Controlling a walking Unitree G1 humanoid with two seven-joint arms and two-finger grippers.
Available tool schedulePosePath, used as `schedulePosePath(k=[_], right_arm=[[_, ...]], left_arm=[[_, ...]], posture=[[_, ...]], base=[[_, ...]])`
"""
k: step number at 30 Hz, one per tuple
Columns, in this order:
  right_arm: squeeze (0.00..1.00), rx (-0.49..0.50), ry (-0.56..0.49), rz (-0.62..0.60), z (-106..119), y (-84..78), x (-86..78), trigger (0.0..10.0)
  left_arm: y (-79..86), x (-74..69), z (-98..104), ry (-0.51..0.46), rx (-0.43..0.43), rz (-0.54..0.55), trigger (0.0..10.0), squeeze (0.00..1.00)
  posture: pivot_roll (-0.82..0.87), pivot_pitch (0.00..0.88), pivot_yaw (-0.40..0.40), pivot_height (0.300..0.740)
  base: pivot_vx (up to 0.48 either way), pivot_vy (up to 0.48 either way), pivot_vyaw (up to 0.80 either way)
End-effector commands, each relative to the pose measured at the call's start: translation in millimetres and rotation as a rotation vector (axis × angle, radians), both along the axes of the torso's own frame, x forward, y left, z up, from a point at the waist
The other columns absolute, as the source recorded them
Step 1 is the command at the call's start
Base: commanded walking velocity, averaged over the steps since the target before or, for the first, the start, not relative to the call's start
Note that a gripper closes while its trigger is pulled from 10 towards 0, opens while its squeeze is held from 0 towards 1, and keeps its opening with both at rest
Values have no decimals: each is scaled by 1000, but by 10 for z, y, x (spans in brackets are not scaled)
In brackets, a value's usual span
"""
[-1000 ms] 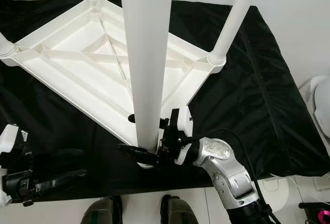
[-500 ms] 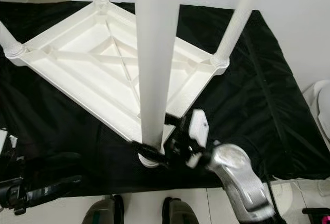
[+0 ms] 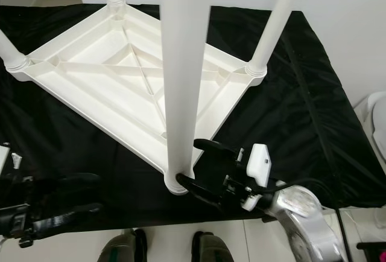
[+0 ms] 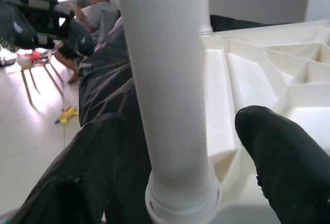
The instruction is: Building children table
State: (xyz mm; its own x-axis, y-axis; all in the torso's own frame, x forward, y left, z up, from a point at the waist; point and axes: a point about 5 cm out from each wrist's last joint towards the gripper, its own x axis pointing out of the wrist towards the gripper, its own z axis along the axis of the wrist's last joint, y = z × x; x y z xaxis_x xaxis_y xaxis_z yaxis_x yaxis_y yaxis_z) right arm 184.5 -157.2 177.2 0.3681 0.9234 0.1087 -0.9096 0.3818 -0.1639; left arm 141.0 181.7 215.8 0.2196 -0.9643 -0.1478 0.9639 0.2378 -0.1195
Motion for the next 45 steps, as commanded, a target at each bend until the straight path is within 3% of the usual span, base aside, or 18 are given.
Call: schedulePosePath(k=[1,9,18,19,25,27,37,45], right_arm=[[0,-6,11,-9,15,-78,-40,10000],[0,-54,27,-122,-72,-251,-27,10000],[0,-41,-6,-218,-69,-245,80,10000],[0,1,-30,-231,-60,-108,153,10000],[0,29,-44,-210,-61,35,195,10000],[0,71,-18,-104,-56,257,197,10000],[0,101,-5,69,12,508,183,10000],[0,127,-37,-47,62,401,314,10000]], left_arm=[[-12,-132,-20,43,-8,-218,10000,0],[40,-209,-171,101,39,-234,10000,0],[-7,-219,-245,111,77,-223,10000,0],[-208,-142,-265,94,66,-216,10000,0],[-359,-78,-258,73,54,-215,10000,0],[-477,-20,-164,51,34,-219,10000,0],[-472,-5,-48,54,30,-241,10000,0],[-392,-15,25,92,82,-257,10000,0]], posture=[[-2,176,42,740],[-6,174,38,740],[-11,174,33,740],[-8,171,25,740],[-3,169,21,740],[5,166,16,740],[11,165,2,740],[16,162,-3,740]], base=[[0,0,0],[0,0,0],[0,0,0],[0,0,0],[0,0,0],[0,0,0],[0,0,0],[0,0,0]])
